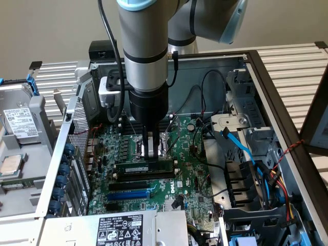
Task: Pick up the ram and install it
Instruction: 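Insert the ram into the slot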
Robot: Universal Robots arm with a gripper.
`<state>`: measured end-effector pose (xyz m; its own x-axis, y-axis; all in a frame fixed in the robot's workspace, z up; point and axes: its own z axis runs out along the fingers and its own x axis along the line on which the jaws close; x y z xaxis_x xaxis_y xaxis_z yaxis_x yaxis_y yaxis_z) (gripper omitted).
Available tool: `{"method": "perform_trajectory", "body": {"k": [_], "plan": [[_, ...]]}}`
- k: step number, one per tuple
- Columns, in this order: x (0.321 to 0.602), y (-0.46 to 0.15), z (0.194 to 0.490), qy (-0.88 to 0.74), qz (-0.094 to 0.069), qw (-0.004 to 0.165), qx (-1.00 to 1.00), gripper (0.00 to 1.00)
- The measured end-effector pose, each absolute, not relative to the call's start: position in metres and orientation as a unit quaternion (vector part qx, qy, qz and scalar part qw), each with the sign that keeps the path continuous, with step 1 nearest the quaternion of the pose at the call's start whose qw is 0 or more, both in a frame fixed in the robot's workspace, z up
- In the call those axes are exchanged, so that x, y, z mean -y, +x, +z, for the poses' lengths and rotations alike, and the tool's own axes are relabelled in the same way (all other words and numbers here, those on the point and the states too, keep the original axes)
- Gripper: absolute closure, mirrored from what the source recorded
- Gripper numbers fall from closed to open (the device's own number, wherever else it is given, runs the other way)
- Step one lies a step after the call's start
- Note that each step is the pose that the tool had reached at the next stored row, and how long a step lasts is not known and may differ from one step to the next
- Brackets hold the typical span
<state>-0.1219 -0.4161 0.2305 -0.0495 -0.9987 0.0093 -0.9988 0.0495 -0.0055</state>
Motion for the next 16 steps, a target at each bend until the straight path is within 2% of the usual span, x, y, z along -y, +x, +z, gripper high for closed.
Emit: {"method": "perform_trajectory", "body": {"k": [16], "plan": [[0.4162, -0.1219, 0.2288, 0.689, 0.008, -0.001, 0.724, 0.88]]}}
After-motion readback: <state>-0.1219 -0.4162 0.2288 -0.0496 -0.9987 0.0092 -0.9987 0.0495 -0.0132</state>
